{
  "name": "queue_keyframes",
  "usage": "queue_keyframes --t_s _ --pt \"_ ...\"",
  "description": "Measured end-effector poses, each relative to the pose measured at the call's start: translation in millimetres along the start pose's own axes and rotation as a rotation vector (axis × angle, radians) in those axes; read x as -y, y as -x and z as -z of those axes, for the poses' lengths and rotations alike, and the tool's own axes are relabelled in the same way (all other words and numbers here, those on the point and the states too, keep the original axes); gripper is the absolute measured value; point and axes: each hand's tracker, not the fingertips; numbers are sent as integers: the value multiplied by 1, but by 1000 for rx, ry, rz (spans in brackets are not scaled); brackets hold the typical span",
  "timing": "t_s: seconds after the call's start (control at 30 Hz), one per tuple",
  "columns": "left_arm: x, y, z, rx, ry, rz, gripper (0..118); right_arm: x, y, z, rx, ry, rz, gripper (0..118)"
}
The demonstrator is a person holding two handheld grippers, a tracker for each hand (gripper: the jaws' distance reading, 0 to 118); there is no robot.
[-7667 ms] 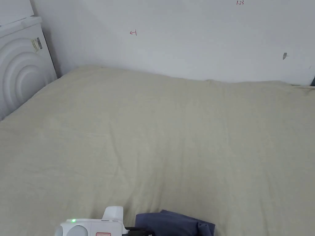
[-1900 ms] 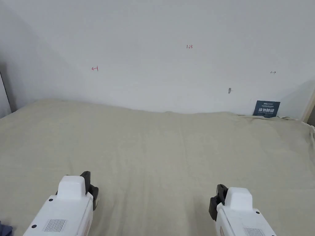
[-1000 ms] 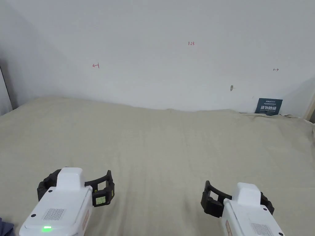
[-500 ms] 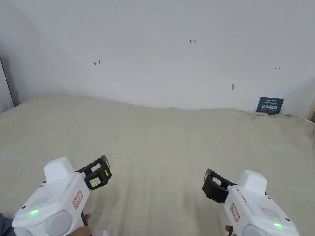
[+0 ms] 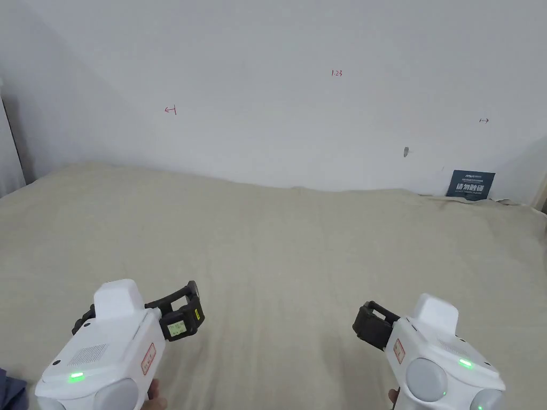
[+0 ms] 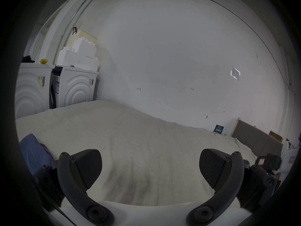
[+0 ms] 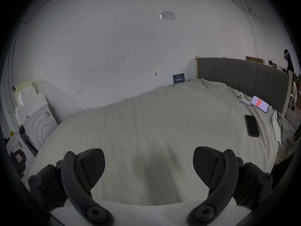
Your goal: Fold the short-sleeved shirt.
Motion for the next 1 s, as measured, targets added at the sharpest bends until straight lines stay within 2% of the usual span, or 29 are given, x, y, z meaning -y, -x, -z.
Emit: queue_keyframes --t_s 0.3,0.67,1.0 --pt "6 -12 -8 -46 1 165 118 8 3 -4 7 22 -3 111" --pt "5 -11 -10 -64 23 146 118 7 11 -6 22 16 -44 111" --pt "5 -14 -9 -36 41 193 118 7 14 0 12 35 -103 111"
